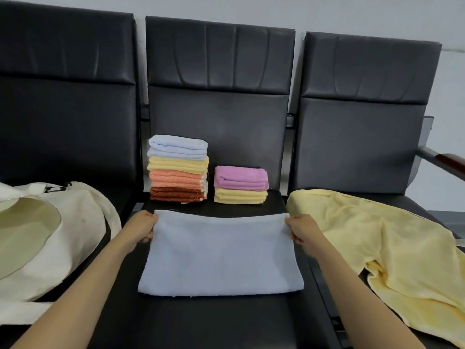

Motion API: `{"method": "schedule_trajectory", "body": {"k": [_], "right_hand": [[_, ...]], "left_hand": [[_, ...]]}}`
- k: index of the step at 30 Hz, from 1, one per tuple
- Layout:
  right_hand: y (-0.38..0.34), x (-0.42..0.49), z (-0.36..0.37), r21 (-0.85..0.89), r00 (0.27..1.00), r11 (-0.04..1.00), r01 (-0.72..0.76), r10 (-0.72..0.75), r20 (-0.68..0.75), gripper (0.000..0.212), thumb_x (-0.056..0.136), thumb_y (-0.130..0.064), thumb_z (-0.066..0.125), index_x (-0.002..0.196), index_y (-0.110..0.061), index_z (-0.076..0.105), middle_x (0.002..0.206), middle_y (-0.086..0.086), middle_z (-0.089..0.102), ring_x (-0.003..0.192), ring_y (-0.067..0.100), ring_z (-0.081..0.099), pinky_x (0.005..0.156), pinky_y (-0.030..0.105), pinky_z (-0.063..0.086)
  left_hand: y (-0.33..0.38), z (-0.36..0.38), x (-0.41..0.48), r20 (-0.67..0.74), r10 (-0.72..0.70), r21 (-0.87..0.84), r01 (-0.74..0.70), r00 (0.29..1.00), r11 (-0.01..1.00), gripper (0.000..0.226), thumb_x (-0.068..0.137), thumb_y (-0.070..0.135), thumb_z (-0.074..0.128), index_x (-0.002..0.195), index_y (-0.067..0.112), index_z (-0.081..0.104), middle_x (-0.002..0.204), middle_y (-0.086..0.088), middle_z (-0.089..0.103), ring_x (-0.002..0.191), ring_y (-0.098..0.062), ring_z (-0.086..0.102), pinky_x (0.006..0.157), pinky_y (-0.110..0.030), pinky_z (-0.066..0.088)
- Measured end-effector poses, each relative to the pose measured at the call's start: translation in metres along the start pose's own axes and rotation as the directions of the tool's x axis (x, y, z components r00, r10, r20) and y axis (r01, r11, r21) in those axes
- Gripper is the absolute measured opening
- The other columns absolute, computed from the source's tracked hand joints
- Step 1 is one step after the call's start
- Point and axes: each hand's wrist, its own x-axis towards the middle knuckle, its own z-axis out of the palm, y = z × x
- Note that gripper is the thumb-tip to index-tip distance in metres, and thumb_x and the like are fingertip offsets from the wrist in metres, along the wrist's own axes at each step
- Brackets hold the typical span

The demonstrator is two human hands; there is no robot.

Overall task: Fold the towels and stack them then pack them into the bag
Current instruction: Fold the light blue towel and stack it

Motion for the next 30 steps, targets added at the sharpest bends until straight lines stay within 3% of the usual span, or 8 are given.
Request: {"method": "schedule_trajectory", "body": {"k": [6,10,13,18,21,24,27,30], "right_hand": [[0.009,0.021,0.019,-0.106,1.0,0.994,-0.029,0.03,0.007,0.022,0.099,-0.021,0.045,0.101,-0.008,0.062,0.066,0.006,0.055,0.051,0.015,0.052,0.048,0.021,0.043],[0.024,0.029,0.025,-0.109,0.999,0.993,-0.04,0.042,0.023,0.021,0.097,-0.02,0.049,0.098,-0.006,0.064,0.067,0.006,0.058,0.051,0.019,0.057,0.057,0.031,0.054],[0.025,0.034,0.022,-0.161,0.999,0.986,-0.03,0.034,0.019,0.024,0.097,-0.026,0.05,0.109,-0.009,0.061,0.069,0.006,0.061,0.056,0.019,0.058,0.053,0.028,0.05],[0.022,0.021,0.01,-0.496,0.984,0.853,0.162,-0.179,0.014,0.037,0.096,-0.03,0.052,0.128,-0.012,0.048,0.116,0.008,0.061,0.103,0.025,0.059,0.082,0.029,0.045],[0.015,0.003,0.015,-0.512,0.945,0.795,0.326,-0.277,0.173,0.034,0.096,-0.031,0.054,0.125,-0.016,0.049,0.119,0.003,0.057,0.095,0.017,0.054,0.078,0.027,0.043],[0.004,-0.021,0.03,-0.446,0.834,0.715,0.538,-0.373,0.407,0.038,0.093,-0.036,0.058,0.128,-0.024,0.051,0.128,-0.002,0.05,0.105,0.015,0.053,0.089,0.026,0.043],[-0.004,-0.042,0.048,-0.478,0.728,0.597,0.645,-0.289,0.622,0.059,0.085,-0.048,0.066,0.137,-0.031,0.044,0.144,-0.006,0.037,0.133,0.017,0.036,0.11,0.036,0.032],[-0.003,-0.049,0.058,-0.577,0.742,0.539,0.613,-0.141,0.656,0.082,0.077,-0.054,0.07,0.146,-0.036,0.028,0.157,-0.005,0.017,0.145,0.02,0.012,0.116,0.05,0.02]], "left_hand": [[-0.015,0.016,0.016,-0.032,-0.065,0.112,0.068,0.997,0.991,0.025,0.101,0.022,0.042,0.088,0.006,0.056,0.065,-0.011,0.049,0.058,-0.02,0.044,0.054,-0.029,0.038],[-0.026,0.021,0.018,-0.059,-0.028,0.156,0.037,0.998,0.987,0.021,0.1,0.024,0.047,0.092,0.007,0.057,0.074,-0.014,0.059,0.066,-0.023,0.053,0.063,-0.034,0.045],[-0.023,0.017,0.014,-0.06,-0.014,0.2,0.026,0.998,0.979,0.02,0.096,0.03,0.055,0.093,0.01,0.057,0.085,-0.011,0.06,0.075,-0.021,0.055,0.069,-0.034,0.044],[-0.025,0.007,0.003,0.115,-0.202,0.375,0.146,0.973,0.915,0.041,0.079,0.039,0.075,0.097,0.004,0.063,0.103,-0.007,0.062,0.092,-0.02,0.056,0.076,-0.031,0.041],[-0.023,0.008,-0.003,0.182,-0.215,0.451,0.112,0.96,0.885,0.04,0.079,0.033,0.076,0.106,0.007,0.063,0.108,-0.005,0.064,0.094,-0.017,0.06,0.079,-0.029,0.046],[-0.021,0.014,-0.006,0.154,-0.063,0.369,0.001,0.986,0.93,0.041,0.085,0.027,0.07,0.117,0.008,0.052,0.11,-0.005,0.06,0.091,-0.016,0.059,0.074,-0.029,0.047],[-0.019,0.01,-0.009,0.235,0.08,0.111,-0.108,0.969,0.988,0.063,0.086,0.018,0.07,0.136,0.024,0.032,0.119,-0.006,0.055,0.102,-0.018,0.058,0.077,-0.028,0.047],[-0.014,0.0,-0.015,0.448,0.103,0.025,-0.128,0.888,0.992,0.07,0.085,0.012,0.069,0.142,0.037,0.037,0.136,0.001,0.047,0.117,-0.016,0.052,0.092,-0.031,0.047]]}}
